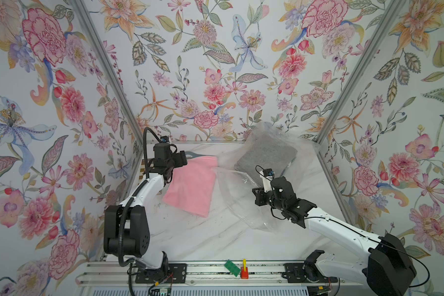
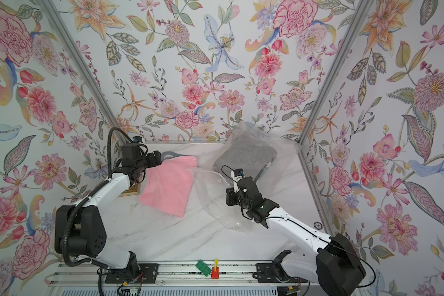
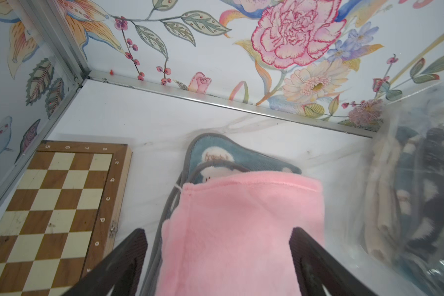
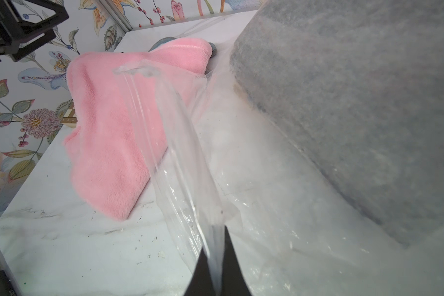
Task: Take the blanket out of the vacuum bag
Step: Place the blanket at the center of the board.
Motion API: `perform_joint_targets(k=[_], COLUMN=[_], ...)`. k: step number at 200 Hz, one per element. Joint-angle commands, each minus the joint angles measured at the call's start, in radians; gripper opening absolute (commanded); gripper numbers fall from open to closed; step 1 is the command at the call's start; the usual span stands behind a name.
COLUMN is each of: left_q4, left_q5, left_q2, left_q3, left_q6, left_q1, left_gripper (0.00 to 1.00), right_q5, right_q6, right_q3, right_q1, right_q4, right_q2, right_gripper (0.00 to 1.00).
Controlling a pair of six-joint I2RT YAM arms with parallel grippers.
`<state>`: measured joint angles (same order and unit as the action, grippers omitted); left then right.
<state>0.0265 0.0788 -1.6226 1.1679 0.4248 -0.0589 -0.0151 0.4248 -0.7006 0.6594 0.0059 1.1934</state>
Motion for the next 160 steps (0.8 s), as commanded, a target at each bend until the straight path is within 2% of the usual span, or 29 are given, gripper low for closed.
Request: perform_joint_targets(k=[1,28,55,100,130,160], left_q4=[-0.001,0.053,0.135,0.095,0.076,0.027], left_q5=[-0.074,0.004,0.036,0.054,0.09,0.121], left_q2=[-0.126,-0.31,-0.412,-0.385,-0.363,-0.303], left_q3=[0.092,0.25,0.33,0.248,0.232,0.197], left_q6=[-0.02,-0.007,0.002,-0.003,-0.007,0.0], left_q1=[0.0,0.006,0.0,-0.004,-0.003,-0.003], left_gripper=[0.9,0.89,0.77,0.44,0.0,0.0], right_q5=[0.002,-0.012,-0.019,-0.032,-0.024,-0.009], right_q6=[0.006,0.002,0.005,0.008,0.01,0.011], right_q3=[-0.006,-0.028,-0.041,-0.045,-0.048,-0.041], right_q1=[-0.007,-0.007,-0.007,-0.006,-0.006,-0.006], right_q4=[0.009,0.0,0.004,0.006,0.0,-0.012], right_q2=[0.002,0.028,0.041,0.054,0.038,0.01], right_gripper=[0.0,0.0,0.0,0.0,0.0,0.0])
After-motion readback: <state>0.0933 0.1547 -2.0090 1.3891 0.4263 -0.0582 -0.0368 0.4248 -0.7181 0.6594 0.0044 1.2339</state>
